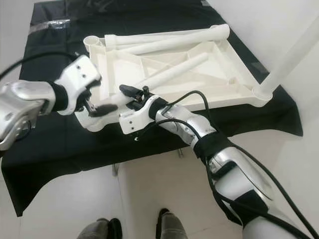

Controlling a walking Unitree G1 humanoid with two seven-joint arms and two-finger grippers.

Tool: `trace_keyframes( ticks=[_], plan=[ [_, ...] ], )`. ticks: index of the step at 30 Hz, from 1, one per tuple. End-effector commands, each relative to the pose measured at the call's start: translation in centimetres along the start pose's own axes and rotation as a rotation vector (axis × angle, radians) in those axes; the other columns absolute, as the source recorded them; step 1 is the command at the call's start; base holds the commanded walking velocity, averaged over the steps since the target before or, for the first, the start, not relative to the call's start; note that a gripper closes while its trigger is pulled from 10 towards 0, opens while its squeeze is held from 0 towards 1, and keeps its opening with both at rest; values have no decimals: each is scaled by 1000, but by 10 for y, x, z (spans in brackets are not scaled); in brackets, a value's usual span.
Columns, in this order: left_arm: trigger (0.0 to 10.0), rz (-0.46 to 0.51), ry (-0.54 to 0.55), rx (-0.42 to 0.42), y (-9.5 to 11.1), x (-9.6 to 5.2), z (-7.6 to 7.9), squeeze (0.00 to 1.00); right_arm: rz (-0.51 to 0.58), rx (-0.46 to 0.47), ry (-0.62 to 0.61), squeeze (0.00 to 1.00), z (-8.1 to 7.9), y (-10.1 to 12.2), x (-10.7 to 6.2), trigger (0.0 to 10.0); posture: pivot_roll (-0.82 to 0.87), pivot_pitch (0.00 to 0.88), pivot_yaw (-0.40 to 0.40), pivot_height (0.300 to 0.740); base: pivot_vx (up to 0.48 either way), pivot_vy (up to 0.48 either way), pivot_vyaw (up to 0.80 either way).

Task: Building children table

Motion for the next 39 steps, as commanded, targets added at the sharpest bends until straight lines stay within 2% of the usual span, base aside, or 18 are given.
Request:
trace_keyframes(
  ticks=[1,2,5,6,10,11,12,26,27,28,30,31,33,36,37,39],
  plan=[
    [10000,-38,-17,24,-7,5,2,0,34,-20,-7,0,2,7,3,0,20,226,-8,740,0,0,0],
    [10000,-70,-48,36,-11,14,5,0,38,-23,-11,0,3,8,4,0,18,226,-5,740,0,0,0],
    [10000,-81,-57,37,-13,16,6,0,40,-24,-12,0,3,8,4,0,18,226,-5,740,0,0,0],
    [10000,-116,-84,21,-17,24,10,0,41,-24,-17,0,5,8,5,0,15,228,1,740,0,0,0],
    [10000,-133,-94,33,-19,29,12,0,40,-22,-23,0,7,8,5,0,15,229,2,740,0,0,0],
    [1647,-138,-89,51,-19,31,10,0,39,-21,-29,0,9,7,6,0,15,230,3,740,0,0,0],
    [0,-136,-84,54,-18,32,10,0,39,-21,-31,0,10,7,6,0,15,230,3,740,0,0,0],
    [0,-130,-6,99,-11,30,-11,0,10,-6,-57,0,19,-2,6,0,16,226,2,740,0,0,0],
    [0,-125,23,98,-11,28,-16,0,-12,-3,-76,0,25,-7,4,10000,14,225,1,740,0,0,0],
    [0,-125,23,98,-11,28,-16,0,-12,-3,-76,0,25,-7,4,10000,14,225,1,740,0,0,0],
    [0,-109,69,94,-9,24,-26,0,-27,-10,-145,0,42,-14,-1,10000,13,222,0,740,0,0,0],
    [0,-101,95,95,-7,22,-31,0,-38,-12,-191,1000,53,-18,-5,10000,12,221,0,740,0,0,0],
    [0,-90,127,92,-5,17,-38,0,-67,-28,-261,1000,68,-27,-10,10000,13,219,-1,740,0,0,0],
    [0,-86,134,90,-5,16,-40,0,-79,-33,-278,1000,72,-30,-11,10000,13,219,-1,740,0,0,0],
    [0,-79,156,89,-4,12,-45,0,-117,-49,-303,1000,78,-40,-16,10000,16,215,-2,740,0,0,0],
    [0,-79,156,89,-4,12,-45,0,-117,-49,-303,1000,78,-40,-16,10000,16,215,-2,740,0,0,0]
  ],
)
Point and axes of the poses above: a point about 5 cm out from each wrist's last joint towards the gripper, its own x axis pointing out of the wrist towards the gripper, its own y axis along the axis of the wrist's last joint, z = x × y, the point moved 5 cm from there along x, pointing out of the wrist towards the gripper, and after that the axes turned 2 degrees about -x, right-handed, at the moved point
